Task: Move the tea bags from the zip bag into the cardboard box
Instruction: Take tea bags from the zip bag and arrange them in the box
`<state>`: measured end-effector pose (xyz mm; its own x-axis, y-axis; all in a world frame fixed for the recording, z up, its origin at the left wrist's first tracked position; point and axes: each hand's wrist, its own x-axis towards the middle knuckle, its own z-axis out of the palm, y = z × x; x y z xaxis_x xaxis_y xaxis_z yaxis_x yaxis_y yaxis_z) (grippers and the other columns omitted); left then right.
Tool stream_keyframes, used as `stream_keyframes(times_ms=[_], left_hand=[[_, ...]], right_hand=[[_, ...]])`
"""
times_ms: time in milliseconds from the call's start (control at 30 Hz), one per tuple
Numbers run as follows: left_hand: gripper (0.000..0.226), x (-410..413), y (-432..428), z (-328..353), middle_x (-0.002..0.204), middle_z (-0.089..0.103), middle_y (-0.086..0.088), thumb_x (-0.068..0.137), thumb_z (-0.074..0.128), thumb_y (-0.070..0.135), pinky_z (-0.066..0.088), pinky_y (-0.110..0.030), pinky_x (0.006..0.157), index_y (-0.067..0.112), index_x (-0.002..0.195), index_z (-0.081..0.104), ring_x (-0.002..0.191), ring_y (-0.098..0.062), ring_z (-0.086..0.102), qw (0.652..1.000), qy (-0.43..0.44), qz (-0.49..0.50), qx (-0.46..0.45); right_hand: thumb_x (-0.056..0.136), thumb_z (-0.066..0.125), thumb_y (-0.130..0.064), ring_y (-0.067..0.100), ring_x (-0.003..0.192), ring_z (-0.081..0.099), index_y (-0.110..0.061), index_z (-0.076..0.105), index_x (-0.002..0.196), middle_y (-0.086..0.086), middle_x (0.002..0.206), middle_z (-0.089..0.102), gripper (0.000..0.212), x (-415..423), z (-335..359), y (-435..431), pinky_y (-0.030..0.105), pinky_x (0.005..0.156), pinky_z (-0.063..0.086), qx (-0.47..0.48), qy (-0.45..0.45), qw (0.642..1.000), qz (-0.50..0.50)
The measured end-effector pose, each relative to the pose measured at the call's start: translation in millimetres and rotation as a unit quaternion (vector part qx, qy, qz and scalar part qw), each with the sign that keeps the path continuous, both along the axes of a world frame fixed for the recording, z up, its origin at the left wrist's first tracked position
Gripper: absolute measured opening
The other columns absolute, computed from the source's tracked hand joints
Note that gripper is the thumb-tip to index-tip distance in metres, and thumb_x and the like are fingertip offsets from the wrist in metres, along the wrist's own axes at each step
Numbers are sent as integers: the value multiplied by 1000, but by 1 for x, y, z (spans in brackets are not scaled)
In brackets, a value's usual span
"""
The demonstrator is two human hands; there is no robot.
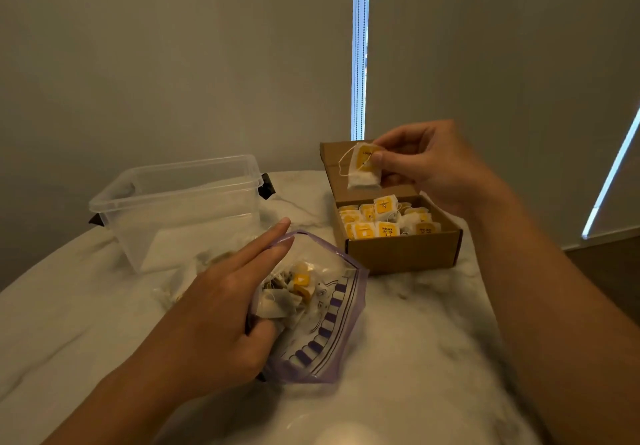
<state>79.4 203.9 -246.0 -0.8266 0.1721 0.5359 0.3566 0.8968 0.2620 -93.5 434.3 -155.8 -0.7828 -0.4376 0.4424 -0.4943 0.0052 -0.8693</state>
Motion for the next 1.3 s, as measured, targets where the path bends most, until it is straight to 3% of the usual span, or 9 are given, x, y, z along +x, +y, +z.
stream_keyframes(times_ms=[100, 300, 400, 500, 600, 733, 1100, 1200, 1300], left_hand=[[82, 1, 0, 1, 158, 18, 32, 71, 46, 36, 56, -44, 87, 32, 152, 35, 119, -24, 44, 1000, -6, -3, 3], [82, 0, -1, 1, 158, 23, 28, 69, 46, 33, 57, -37, 75, 27, 151, 40, 116, -28, 30, 1000, 17, -3, -3], [82, -1, -1, 0, 158, 23, 28, 69, 49, 27, 46, -22, 73, 28, 151, 40, 114, -18, 39, 1000, 16, -12, -7], [83, 0, -1, 2, 158, 24, 27, 68, 42, 35, 57, -35, 73, 26, 150, 40, 113, -13, 41, 1000, 4, -14, -8], [83, 0, -2, 2, 159, 23, 27, 68, 46, 31, 47, -23, 70, 26, 151, 40, 97, 7, 53, 1000, 2, -17, -10], [87, -2, -3, 1, 159, 24, 27, 66, 56, 17, 44, -20, 71, 27, 151, 39, 117, -21, 32, 1000, 9, -15, -11], [86, -1, -2, 3, 158, 27, 25, 66, 56, 14, 37, -1, 64, 24, 150, 41, 121, -7, 24, 1000, 6, -27, -12], [85, -1, -2, 3, 159, 27, 21, 67, 56, 16, 49, -9, 69, 21, 151, 40, 123, -12, 19, 1000, 7, -20, -12], [84, -1, -2, 2, 160, 27, 18, 69, 56, 15, 44, -2, 74, 19, 151, 40, 124, -19, 16, 1000, -1, -16, 6]], right_hand=[[83, 71, -8, 18, 82, 74, -6, 70, 101, 9, 94, 74, 18, -32, -13, -15, 27, 66, 59, 53, -6, 997, -52], [84, 73, -11, 14, 69, 72, -20, 72, 87, 1, 83, 72, 10, -73, -44, -30, 34, 67, 62, 192, 53, 969, -144], [84, 73, -10, 13, 66, 71, -23, 69, 83, -1, 84, 70, 14, -84, -48, -28, 33, 64, 62, 222, 66, 958, -171], [85, 72, -10, 14, 64, 71, -19, 71, 88, 1, 85, 70, 10, -92, -53, -28, 33, 64, 62, 257, 41, 952, -161], [85, 72, -12, 12, 65, 71, -14, 73, 95, 0, 85, 70, 10, -96, -56, -29, 30, 64, 61, 298, 53, 939, -163], [82, 76, -13, 8, 77, 64, -13, 74, 96, -1, 91, 70, 14, -98, -58, -32, 22, 66, 54, 328, 109, 918, -196], [83, 75, -14, 9, 84, 62, -12, 73, 102, 3, 97, 71, 20, -75, -45, -21, 25, 83, 52, 257, 202, 906, -268], [82, 75, -16, 2, 76, 65, -18, 74, 96, -5, 89, 71, 14, -40, -37, -16, 17, 74, 54, 192, 205, 935, -216], [80, 77, -17, 4, 73, 70, -20, 74, 93, -8, 83, 72, 13, 0, -31, -16, 21, 70, 58, 131, 168, 970, -121]])
